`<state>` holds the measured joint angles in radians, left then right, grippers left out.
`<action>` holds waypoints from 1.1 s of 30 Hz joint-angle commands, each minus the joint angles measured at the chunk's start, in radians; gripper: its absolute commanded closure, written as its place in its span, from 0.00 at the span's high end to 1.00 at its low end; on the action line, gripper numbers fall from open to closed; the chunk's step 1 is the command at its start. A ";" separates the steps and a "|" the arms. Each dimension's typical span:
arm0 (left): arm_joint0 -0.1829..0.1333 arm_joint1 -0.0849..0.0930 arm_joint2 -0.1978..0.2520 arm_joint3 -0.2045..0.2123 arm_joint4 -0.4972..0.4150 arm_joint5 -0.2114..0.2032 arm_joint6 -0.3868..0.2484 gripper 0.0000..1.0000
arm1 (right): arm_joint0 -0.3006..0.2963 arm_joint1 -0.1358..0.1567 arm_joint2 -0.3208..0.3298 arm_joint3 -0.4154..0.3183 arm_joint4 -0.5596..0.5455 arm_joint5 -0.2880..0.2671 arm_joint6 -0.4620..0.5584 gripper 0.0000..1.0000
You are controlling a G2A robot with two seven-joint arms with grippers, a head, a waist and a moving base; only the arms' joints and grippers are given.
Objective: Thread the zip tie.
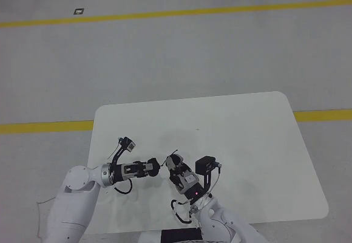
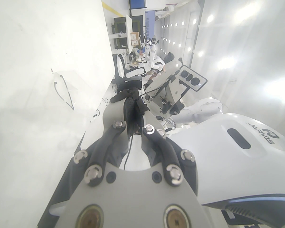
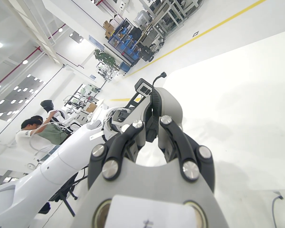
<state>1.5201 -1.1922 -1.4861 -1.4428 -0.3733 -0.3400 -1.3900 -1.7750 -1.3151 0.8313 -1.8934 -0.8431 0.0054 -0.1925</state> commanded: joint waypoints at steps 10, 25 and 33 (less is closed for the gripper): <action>0.000 0.000 0.000 0.000 0.000 0.000 0.000 0.00 | 0.008 0.000 0.007 0.004 0.004 -0.003 0.004 0.00; 0.000 0.000 0.000 0.000 0.000 0.000 0.000 0.00 | -0.012 0.001 0.008 -0.029 0.021 0.077 -0.029 0.00; 0.000 0.000 0.000 0.000 0.000 0.000 0.000 0.00 | -0.011 0.009 0.010 -0.049 0.103 0.118 -0.030 0.00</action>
<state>1.5201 -1.1922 -1.4861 -1.4428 -0.3733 -0.3400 -1.3900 -1.7860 -1.3060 0.8411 -1.9431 -0.7378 0.1245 -0.2221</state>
